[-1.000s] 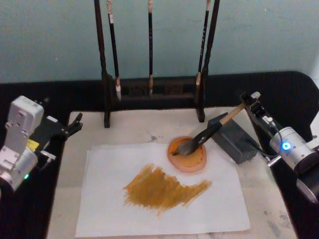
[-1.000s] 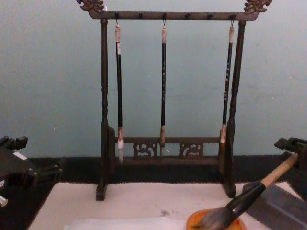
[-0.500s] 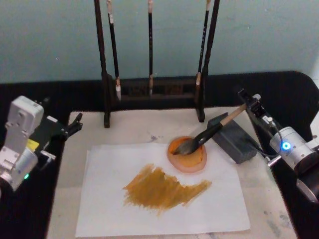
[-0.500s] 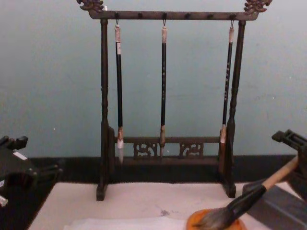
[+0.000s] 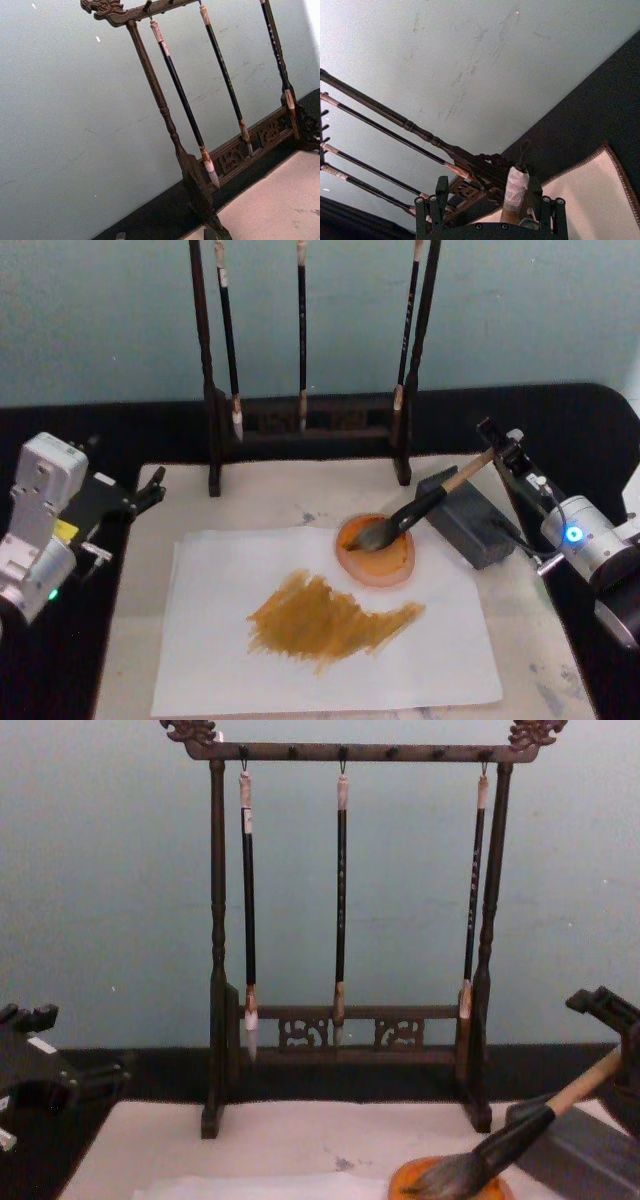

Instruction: Pick up the brush from the inkstone, write on the paper, then place the brush back to its original position.

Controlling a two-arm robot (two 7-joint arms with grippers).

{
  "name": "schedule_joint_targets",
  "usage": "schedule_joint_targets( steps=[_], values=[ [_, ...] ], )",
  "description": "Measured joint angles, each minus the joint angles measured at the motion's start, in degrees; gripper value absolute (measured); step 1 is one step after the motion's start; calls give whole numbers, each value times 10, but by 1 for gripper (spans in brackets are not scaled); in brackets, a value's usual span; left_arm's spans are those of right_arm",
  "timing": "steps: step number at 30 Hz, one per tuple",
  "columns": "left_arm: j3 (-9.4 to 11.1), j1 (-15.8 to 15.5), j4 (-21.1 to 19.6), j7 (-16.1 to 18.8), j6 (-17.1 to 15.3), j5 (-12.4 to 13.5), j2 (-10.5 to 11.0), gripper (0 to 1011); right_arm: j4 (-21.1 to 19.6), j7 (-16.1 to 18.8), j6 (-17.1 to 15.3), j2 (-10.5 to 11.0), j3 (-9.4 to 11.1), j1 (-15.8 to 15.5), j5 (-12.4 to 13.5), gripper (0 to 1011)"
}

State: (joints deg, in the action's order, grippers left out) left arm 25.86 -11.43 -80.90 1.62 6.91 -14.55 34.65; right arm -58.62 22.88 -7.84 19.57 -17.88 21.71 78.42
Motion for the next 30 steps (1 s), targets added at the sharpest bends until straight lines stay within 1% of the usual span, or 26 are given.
schedule_joint_targets(
  steps=[5, 7, 10, 11, 13, 15, 16, 18, 19, 20, 21, 22, 24, 25, 28, 29, 30],
  values=[
    [0, 0, 0, 0, 0, 0, 0, 1010, -26, -33, 4, 2, 5, -18, 9, 1000],
    [0, 0, 0, 0, 0, 0, 0, 1010, -65, -77, 3, 9, 8, -43, 21, 1000],
    [0, 0, 0, 0, 0, 0, 0, 1010, -100, -110, 5, 17, 9, -66, 27, 1000],
    [0, 0, 0, 0, 0, 0, 0, 1010, -128, -129, 13, 25, 10, -82, 26, 1000],
    [0, 0, 0, 0, 0, 0, 0, 1010, -155, -146, 27, 34, 10, -97, 18, 1000],
    [0, 0, 0, 0, 0, 0, 0, 1010, -183, -159, 46, 46, 7, -111, -2, 1000],
    [0, 0, 0, 0, 0, 0, 0, 1010, -210, -169, 69, 58, 5, -123, -32, 1000],
    [0, 0, 0, 0, 0, 0, 0, 1009, -236, -180, 91, 69, 2, -133, -68, 1000],
    [0, 0, 0, 0, 0, 0, 0, 1010, -257, -194, 112, 80, -4, -138, -113, 1000],
    [0, 0, 0, 0, 0, 0, 0, 1010, -268, -203, 122, 87, -8, -140, -139, 1000],
    [0, 0, 0, 0, 0, 0, 0, 1010, -290, -227, 137, 100, -21, -140, -196, 1000],
    [0, 0, 0, 0, 0, 0, 0, 1009, -300, -239, 141, 107, -28, -140, -222, 1000],
    [0, 0, 0, 0, 0, 0, 0, 1009, -314, -265, 143, 118, -41, -136, -276, 1000],
    [0, 0, 0, 0, 0, 0, 0, 1010, -327, -293, 140, 128, -58, -130, -331, 1000],
    [0, 0, 0, 0, 0, 0, 0, 1010, -339, -325, 122, 136, -83, -119, -400, 1000],
    [0, 0, 0, 0, 0, 0, 0, 1010, -341, -339, 109, 137, -98, -112, -433, 1000],
    [0, 0, 0, 0, 0, 0, 0, 1010, -341, -348, 97, 136, -112, -107, -458, 1000]
  ],
)
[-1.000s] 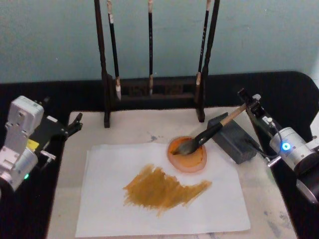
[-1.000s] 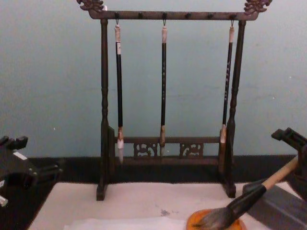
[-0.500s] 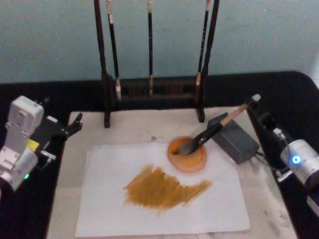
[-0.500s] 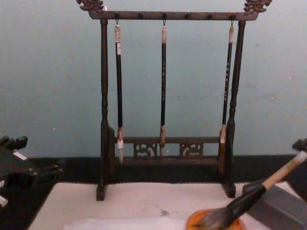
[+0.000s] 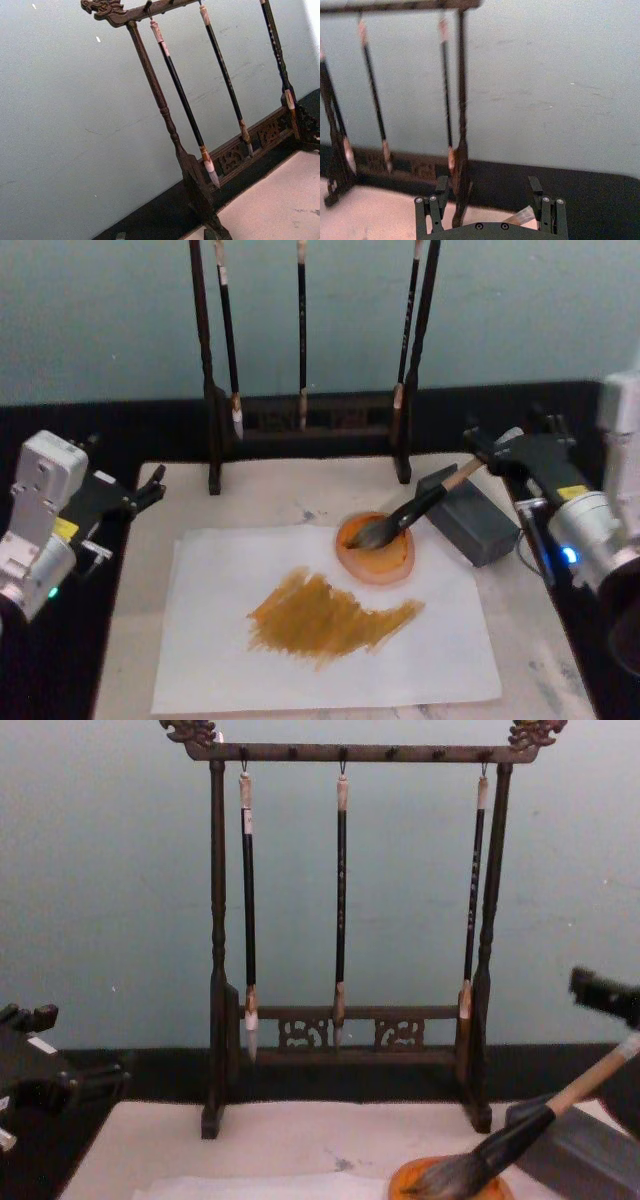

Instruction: Pick up the brush from the inkstone, write on the paper, then place the brush back to its original position.

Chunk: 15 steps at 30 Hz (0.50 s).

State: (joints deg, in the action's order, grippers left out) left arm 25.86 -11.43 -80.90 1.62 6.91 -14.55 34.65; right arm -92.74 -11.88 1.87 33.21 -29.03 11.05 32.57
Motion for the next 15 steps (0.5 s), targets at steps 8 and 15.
schedule_joint_targets(
  steps=[8, 15],
  values=[
    [0, 0, 0, 0, 0, 0, 0, 1010, 27, -24, -24, -18, -31, 4, -67, 1000],
    [0, 0, 0, 0, 0, 0, 0, 1010, 40, -37, -13, -30, -24, -15, -78, 1000]
  ],
)
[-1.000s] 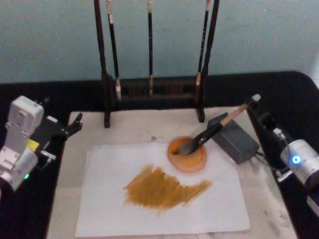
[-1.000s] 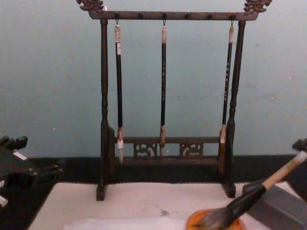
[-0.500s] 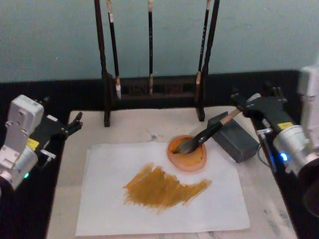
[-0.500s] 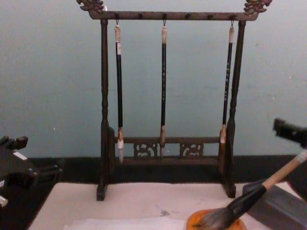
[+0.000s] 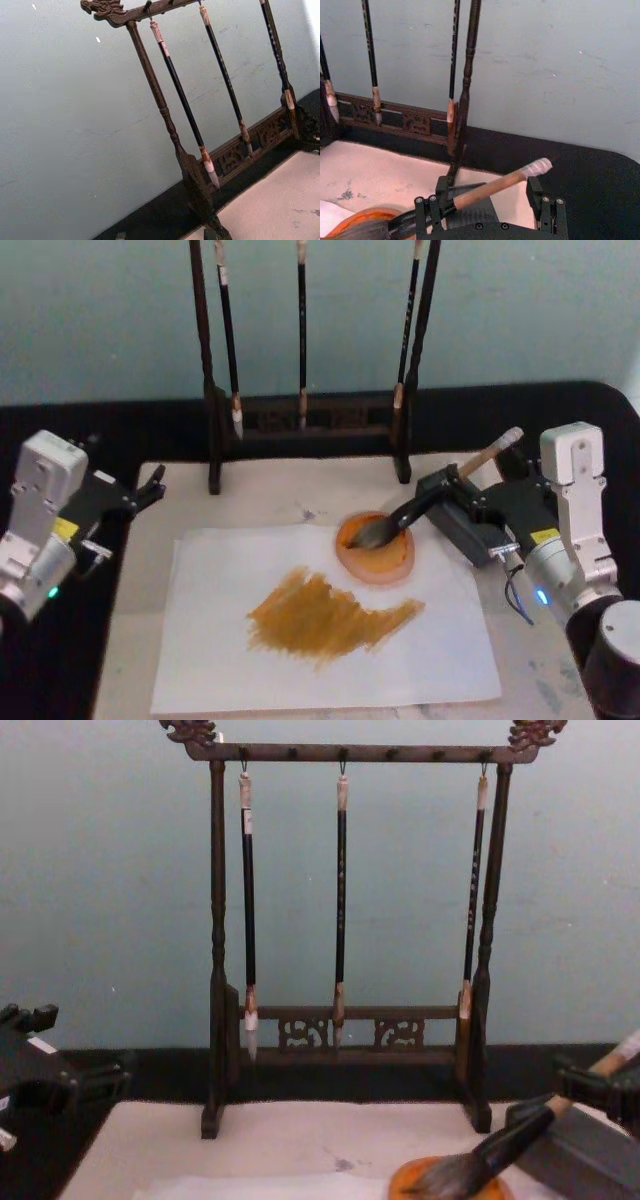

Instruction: Pick up the brush from the inkstone, write on the paper, then place the brush back to its original position.

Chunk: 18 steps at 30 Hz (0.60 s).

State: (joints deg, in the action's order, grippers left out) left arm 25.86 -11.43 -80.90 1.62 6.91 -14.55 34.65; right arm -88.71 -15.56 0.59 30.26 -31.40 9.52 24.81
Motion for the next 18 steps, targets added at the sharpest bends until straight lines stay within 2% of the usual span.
schedule_joint_targets(
  steps=[6, 18],
  values=[
    [0, 0, 0, 0, 0, 0, 0, 1010, 4, 4, 27, -5, 10, -12, -5, 1000],
    [0, 0, 0, 0, 0, 0, 0, 1010, 3, 3, 20, -4, 8, -9, -5, 1000]
  ],
)
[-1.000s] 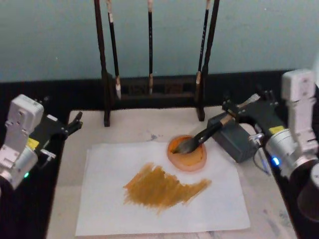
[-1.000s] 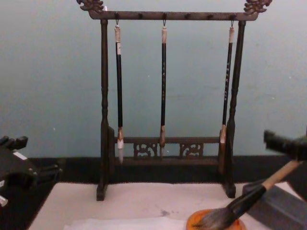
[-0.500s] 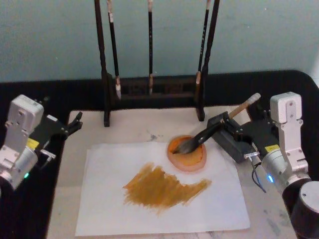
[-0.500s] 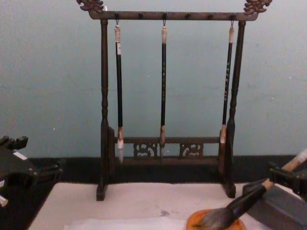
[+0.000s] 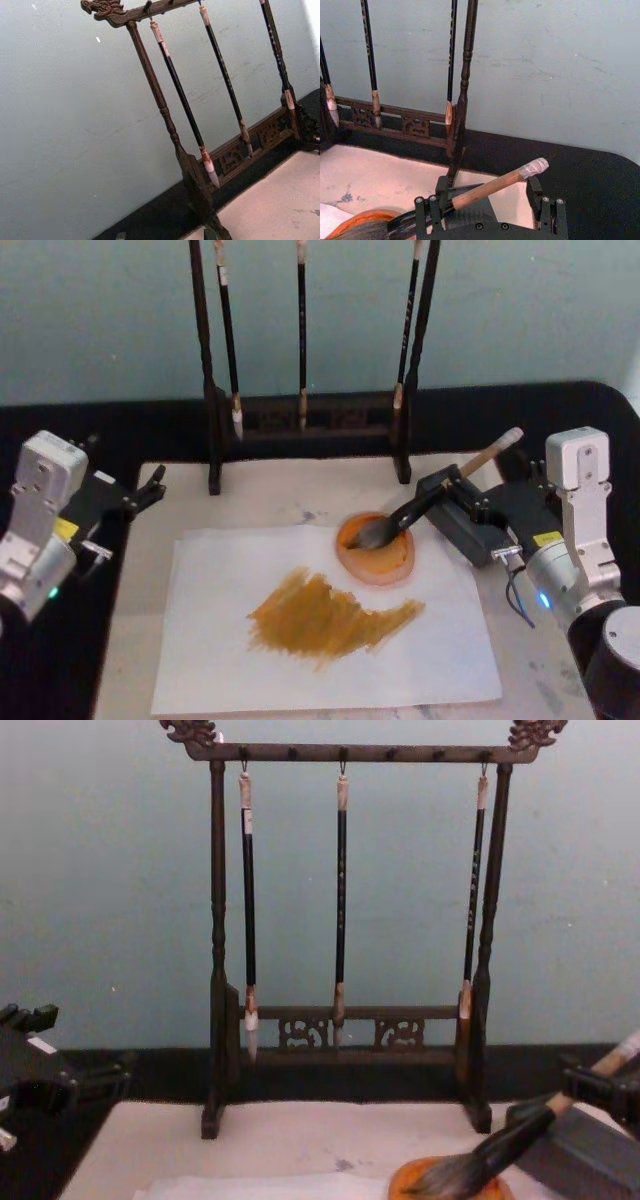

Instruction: Pick up the brush from the inkstone, write on the paper, then place the brush back to its original position.

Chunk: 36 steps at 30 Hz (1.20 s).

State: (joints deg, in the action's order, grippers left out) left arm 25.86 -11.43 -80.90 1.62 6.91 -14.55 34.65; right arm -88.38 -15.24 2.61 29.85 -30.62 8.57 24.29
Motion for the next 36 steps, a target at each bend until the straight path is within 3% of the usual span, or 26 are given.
schedule_joint_targets(
  steps=[36],
  values=[
    [0, 0, 0, 0, 0, 0, 0, 1010, -1, -2, -5, 1, -2, 2, 1, 1000]
  ],
)
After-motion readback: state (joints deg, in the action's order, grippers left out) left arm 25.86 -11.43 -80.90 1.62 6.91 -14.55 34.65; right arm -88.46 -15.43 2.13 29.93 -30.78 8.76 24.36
